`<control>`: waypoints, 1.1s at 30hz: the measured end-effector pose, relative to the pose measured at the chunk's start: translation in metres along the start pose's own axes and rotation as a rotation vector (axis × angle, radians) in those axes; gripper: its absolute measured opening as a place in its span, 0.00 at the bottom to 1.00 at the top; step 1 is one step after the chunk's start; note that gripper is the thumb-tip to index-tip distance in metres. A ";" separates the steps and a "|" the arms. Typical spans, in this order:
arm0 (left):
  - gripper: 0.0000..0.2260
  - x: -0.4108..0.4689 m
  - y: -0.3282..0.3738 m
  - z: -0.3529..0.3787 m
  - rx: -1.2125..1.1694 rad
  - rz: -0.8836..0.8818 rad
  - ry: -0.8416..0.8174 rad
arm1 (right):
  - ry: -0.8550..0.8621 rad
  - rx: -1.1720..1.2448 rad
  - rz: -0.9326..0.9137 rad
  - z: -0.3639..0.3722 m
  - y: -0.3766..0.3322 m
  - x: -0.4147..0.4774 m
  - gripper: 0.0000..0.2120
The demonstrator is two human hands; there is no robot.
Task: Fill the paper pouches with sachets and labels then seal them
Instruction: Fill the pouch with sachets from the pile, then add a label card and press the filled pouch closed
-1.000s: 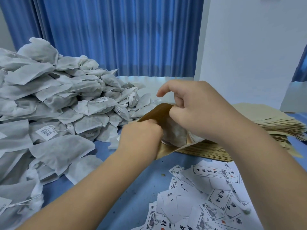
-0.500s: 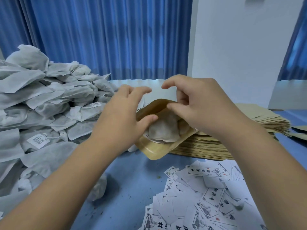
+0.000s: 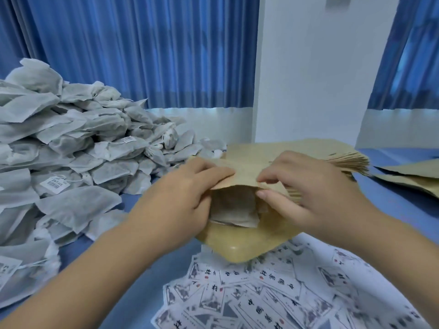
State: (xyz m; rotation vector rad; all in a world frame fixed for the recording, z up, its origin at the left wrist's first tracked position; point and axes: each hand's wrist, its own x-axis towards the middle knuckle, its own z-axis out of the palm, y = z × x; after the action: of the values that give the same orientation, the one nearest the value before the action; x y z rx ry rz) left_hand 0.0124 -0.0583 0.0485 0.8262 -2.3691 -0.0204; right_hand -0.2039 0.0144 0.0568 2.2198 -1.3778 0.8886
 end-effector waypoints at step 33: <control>0.15 -0.049 0.056 0.052 0.470 0.104 -0.114 | -0.260 -0.082 -0.031 0.015 -0.035 -0.100 0.19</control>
State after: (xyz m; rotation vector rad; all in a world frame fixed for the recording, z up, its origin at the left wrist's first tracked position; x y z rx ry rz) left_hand -0.0179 0.0050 -0.0091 0.9303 -2.5610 0.5646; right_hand -0.1997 0.0864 -0.0228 2.3494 -1.4586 0.5371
